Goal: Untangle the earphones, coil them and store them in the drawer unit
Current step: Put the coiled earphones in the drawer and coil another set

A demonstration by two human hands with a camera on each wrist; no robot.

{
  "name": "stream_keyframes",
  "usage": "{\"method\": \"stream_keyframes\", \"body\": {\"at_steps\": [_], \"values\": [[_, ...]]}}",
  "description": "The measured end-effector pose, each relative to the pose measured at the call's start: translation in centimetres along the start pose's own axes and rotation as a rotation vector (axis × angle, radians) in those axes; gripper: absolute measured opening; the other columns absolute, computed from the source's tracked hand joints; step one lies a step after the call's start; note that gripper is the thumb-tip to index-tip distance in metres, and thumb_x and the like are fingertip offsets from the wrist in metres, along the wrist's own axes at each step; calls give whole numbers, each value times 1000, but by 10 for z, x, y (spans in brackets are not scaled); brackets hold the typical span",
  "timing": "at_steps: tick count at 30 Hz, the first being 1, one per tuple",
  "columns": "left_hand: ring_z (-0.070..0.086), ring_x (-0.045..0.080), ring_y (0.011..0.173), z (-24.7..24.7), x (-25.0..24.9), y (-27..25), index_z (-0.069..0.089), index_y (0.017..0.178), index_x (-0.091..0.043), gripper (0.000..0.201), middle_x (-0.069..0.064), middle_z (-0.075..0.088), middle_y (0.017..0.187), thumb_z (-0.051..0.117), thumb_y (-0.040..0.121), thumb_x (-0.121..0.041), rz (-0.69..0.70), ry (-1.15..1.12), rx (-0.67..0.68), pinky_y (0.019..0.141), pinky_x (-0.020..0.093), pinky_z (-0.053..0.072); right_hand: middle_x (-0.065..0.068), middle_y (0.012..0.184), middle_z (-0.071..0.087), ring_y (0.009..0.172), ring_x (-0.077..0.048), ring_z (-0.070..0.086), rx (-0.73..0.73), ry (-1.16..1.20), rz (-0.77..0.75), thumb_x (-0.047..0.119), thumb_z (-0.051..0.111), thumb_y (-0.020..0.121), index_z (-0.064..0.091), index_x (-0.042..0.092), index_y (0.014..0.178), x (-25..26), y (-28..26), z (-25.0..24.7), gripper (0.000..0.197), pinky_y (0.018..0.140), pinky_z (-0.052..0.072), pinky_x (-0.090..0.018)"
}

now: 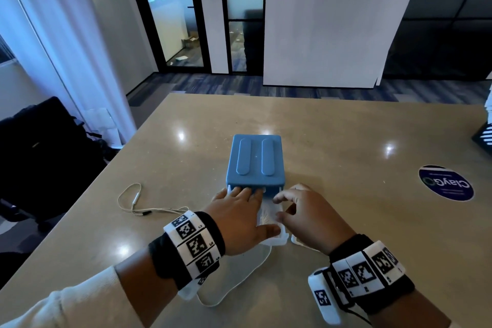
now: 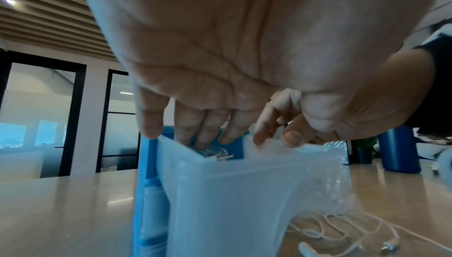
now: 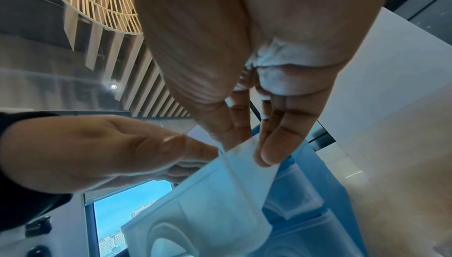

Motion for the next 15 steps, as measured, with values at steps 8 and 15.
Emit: {"method": "stream_keyframes", "body": {"at_steps": [8,15], "values": [[18,18,150,14,-2,-21,25,150,-22,77,-3,26,160,39,90,-68,80,70,33,122,52,14,16,105,65,78,3,62,-174,56,33,22,65,96,63,35,109,-25,-2,-28,18,63,42,-12],[23,14,148,13,7,-14,29,149,-24,62,-7,28,158,39,96,-55,75,50,-39,121,52,19,5,103,69,89,-14,65,91,-206,338,17,60,93,65,30,97,-105,-5,-29,15,78,54,-31]]}}
Point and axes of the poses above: each hand's wrist, its own y-axis towards the middle knuckle, its own z-axis out of the palm, x = y × z, the point moved 7 cm from there along y, towards the middle knuckle
